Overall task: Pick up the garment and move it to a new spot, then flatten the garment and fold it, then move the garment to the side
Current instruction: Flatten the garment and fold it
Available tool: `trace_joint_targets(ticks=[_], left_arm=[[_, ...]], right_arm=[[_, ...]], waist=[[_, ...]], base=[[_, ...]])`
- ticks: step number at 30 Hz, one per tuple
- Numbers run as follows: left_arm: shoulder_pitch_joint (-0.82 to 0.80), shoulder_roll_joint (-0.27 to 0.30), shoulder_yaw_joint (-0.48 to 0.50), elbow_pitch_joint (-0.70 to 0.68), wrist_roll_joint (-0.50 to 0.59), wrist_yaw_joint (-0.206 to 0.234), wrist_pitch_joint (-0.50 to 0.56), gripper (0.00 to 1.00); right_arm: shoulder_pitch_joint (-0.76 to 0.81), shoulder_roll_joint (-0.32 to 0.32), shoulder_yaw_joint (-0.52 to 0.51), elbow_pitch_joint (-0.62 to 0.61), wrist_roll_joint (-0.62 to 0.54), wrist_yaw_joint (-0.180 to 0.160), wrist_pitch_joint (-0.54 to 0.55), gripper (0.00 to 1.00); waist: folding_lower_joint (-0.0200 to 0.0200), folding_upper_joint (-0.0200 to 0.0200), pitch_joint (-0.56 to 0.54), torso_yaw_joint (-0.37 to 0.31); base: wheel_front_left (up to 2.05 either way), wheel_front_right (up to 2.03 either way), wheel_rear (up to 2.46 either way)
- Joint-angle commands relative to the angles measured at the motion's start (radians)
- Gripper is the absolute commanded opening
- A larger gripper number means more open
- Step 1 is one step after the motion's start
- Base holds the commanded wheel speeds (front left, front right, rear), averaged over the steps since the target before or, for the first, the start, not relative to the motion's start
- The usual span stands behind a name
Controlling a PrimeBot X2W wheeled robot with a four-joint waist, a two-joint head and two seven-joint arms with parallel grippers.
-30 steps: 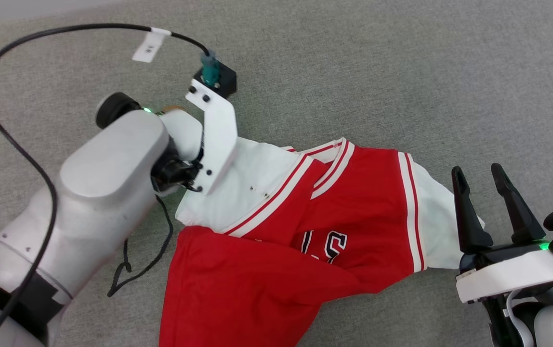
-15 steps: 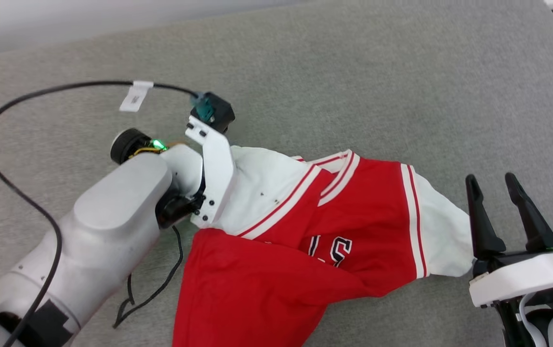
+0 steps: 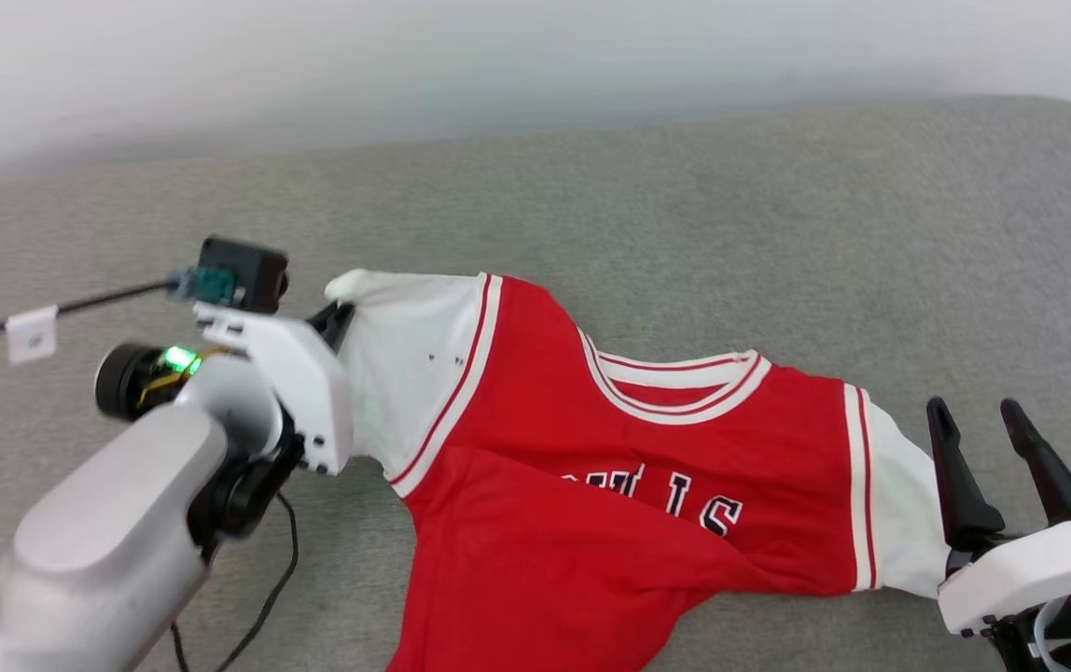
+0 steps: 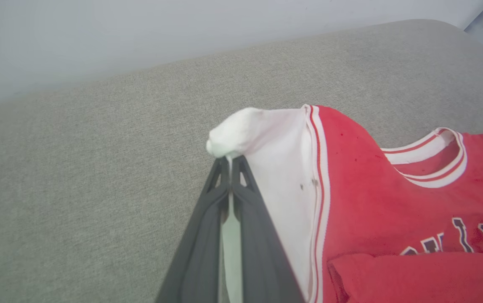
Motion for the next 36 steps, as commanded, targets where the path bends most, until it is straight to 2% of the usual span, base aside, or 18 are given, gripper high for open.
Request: trace_joint_targets(ticks=[1, 6, 12, 16, 20, 26, 30, 31, 32, 33, 36], left_arm=[[0.059, 0.033, 0.015, -0.066, -0.011, 0.048, -0.023, 0.0], [0.18, 0.106, 0.046, -0.221, -0.035, 0.143, -0.059, 0.0], [0.245, 0.154, 0.067, -0.347, -0.043, 0.199, -0.083, 0.0], [0.241, 0.163, 0.077, -0.389, -0.04, 0.212, -0.091, 0.0], [0.213, 0.16, 0.084, -0.403, -0.031, 0.207, -0.094, 0.0], [0.19, 0.154, 0.086, -0.402, -0.023, 0.198, -0.094, 0.0], [0.184, 0.15, 0.086, -0.395, -0.027, 0.19, -0.093, 0.0], [0.184, 0.151, 0.085, -0.393, -0.028, 0.189, -0.092, 0.0], [0.184, 0.152, 0.086, -0.391, -0.029, 0.189, -0.092, 0.0], [0.186, 0.152, 0.089, -0.389, -0.034, 0.19, -0.091, 0.0], [0.192, 0.157, 0.094, -0.38, -0.042, 0.194, -0.094, 0.0]], right_arm=[[0.017, 0.001, -0.013, 0.008, 0.011, -0.001, 0.03, 1.0], [0.03, -0.04, -0.097, 0.065, 0.054, -0.001, 0.216, 1.0], [-0.01, -0.098, -0.224, 0.119, 0.108, -0.001, 0.533, 1.0], [-0.054, -0.123, -0.247, 0.148, 0.116, -0.001, 0.7, 1.0], [-0.113, -0.137, -0.232, 0.186, 0.118, -0.001, 0.789, 1.0], [-0.147, -0.122, -0.212, 0.255, 0.116, -0.001, 0.86, 1.0], [-0.138, -0.097, -0.2, 0.311, 0.126, -0.001, 0.866, 1.0], [-0.135, -0.092, -0.197, 0.319, 0.132, -0.001, 0.864, 0.79], [-0.135, -0.082, -0.197, 0.326, 0.141, -0.001, 0.863, 0.16], [-0.133, -0.077, -0.195, 0.331, 0.148, -0.001, 0.867, 0.0], [-0.138, -0.075, -0.186, 0.327, 0.166, -0.001, 0.861, 0.0]], waist=[[0.0, 0.0, -0.037, 0.038], [0.0, 0.0, -0.059, 0.065], [0.0, 0.0, -0.038, 0.095], [0.0, 0.0, 0.003, 0.11], [0.0, 0.0, 0.049, 0.119], [0.0, 0.0, 0.086, 0.122], [0.0, 0.0, 0.101, 0.123], [0.0, 0.0, 0.103, 0.123], [0.0, 0.0, 0.105, 0.121], [0.0, 0.0, 0.106, 0.12], [0.0, 0.0, 0.105, 0.114]], base=[[0.0, 0.0, 0.0], [0.0, 0.0, 0.0], [0.0, 0.0, 0.0], [0.0, 0.0, 0.0], [0.0, 0.0, 0.0], [0.0, 0.0, 0.0], [0.0, 0.0, 0.0], [0.0, 0.0, 0.0], [0.0, 0.0, 0.0], [0.0, 0.0, 0.0], [0.0, 0.0, 0.0]])
